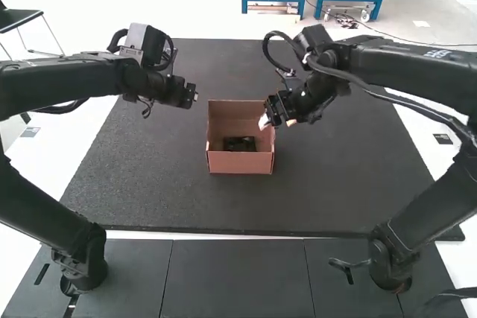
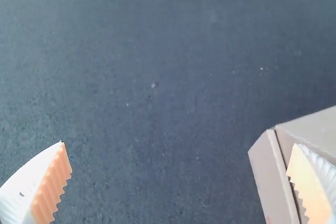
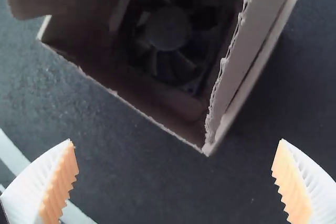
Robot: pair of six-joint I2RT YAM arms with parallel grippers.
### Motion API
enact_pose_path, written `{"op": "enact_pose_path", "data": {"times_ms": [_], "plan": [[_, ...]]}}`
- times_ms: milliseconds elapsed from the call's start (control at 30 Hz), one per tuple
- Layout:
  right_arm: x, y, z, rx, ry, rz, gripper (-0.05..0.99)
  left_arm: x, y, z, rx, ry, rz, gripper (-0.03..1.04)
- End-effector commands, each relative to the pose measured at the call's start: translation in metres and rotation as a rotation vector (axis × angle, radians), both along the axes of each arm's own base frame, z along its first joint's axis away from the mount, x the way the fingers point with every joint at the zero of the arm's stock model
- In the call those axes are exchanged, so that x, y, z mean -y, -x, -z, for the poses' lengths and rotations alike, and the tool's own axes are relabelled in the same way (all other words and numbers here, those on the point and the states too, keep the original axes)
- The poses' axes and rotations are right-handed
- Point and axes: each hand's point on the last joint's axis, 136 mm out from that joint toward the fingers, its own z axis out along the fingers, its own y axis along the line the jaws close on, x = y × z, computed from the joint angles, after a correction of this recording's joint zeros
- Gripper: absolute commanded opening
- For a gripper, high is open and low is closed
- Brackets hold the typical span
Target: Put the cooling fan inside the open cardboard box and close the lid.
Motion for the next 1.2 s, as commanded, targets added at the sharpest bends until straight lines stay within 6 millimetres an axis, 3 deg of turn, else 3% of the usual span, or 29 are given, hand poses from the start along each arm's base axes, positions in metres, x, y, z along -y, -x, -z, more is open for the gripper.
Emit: {"op": "enact_pose_path", "data": {"times_ms": [0, 333, 633, 1167], "plan": [[0.0, 0.001, -0.047, 0.122, -0.061, 0.005, 0.84, 0.002, -0.013, -0.037, 0.084, 0.028, -0.016, 0.97], [0.032, 0.029, -0.094, 0.221, -0.023, 0.049, 0.83, 0.029, -0.031, -0.069, 0.123, 0.046, 0.031, 0.97], [0.041, 0.039, -0.14, 0.25, -0.051, 0.076, 0.83, 0.058, -0.03, -0.058, 0.08, 0.039, 0.099, 0.97], [0.043, 0.044, -0.14, 0.23, -0.047, 0.076, 0.83, 0.083, -0.003, -0.028, -0.041, 0.014, 0.191, 0.97]]}}
